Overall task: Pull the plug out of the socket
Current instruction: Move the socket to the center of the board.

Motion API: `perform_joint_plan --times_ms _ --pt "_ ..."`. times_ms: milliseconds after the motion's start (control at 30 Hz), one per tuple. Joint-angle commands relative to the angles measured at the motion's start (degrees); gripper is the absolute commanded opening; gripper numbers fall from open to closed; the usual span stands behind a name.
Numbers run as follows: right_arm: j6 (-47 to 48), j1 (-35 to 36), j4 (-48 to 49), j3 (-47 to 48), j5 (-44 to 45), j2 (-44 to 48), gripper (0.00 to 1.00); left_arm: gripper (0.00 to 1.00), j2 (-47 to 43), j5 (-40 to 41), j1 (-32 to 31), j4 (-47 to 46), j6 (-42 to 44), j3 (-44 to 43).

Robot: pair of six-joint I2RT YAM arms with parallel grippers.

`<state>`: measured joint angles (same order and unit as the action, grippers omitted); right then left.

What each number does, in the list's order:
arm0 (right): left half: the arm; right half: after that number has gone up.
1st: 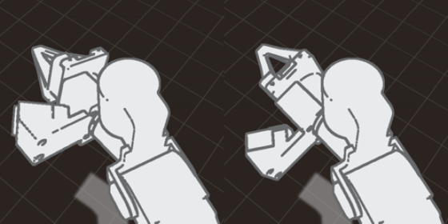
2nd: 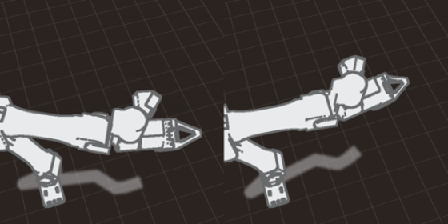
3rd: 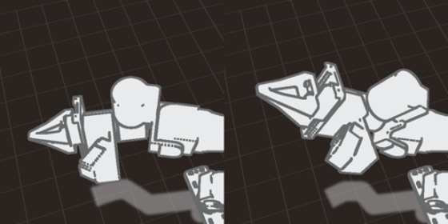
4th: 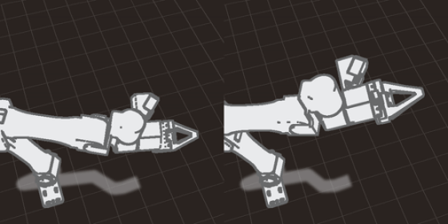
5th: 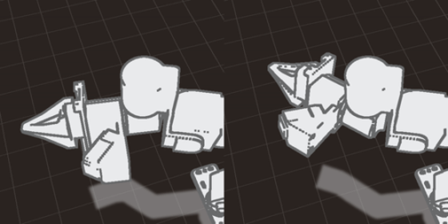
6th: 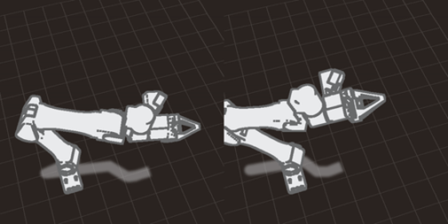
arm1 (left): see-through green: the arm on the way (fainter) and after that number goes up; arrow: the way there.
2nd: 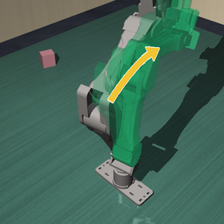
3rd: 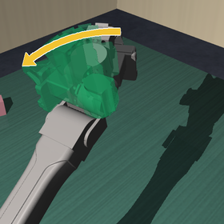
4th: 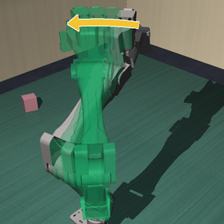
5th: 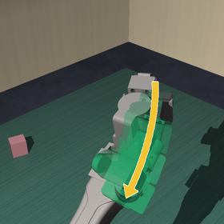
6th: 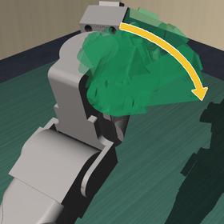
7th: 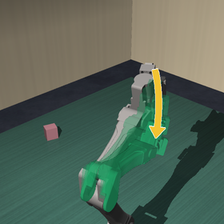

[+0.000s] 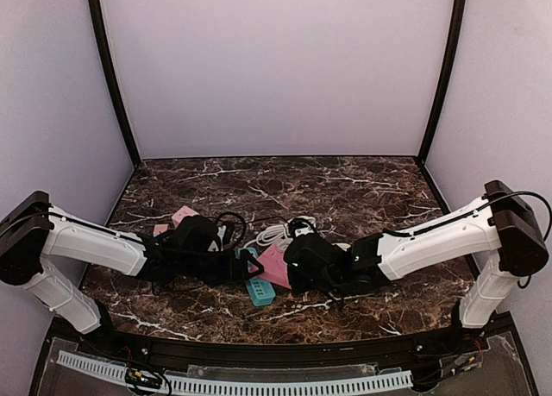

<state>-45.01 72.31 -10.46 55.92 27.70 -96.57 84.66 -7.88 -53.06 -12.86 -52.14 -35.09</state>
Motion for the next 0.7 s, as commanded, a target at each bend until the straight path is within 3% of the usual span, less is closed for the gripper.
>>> perform_joint_plan --times_ms 0,667 --pt "1.49 -0.32 3.87 0.40 -1.28 -0.95 0.00 0.93 1.15 0.45 -0.34 -3.09 -1.19 0.90" --pt "0.58 0.05 4.72 -0.54 -1.68 -1.01 0.00 0.87 3.92 4.02 -0.25 -8.64 -3.49 3.29"
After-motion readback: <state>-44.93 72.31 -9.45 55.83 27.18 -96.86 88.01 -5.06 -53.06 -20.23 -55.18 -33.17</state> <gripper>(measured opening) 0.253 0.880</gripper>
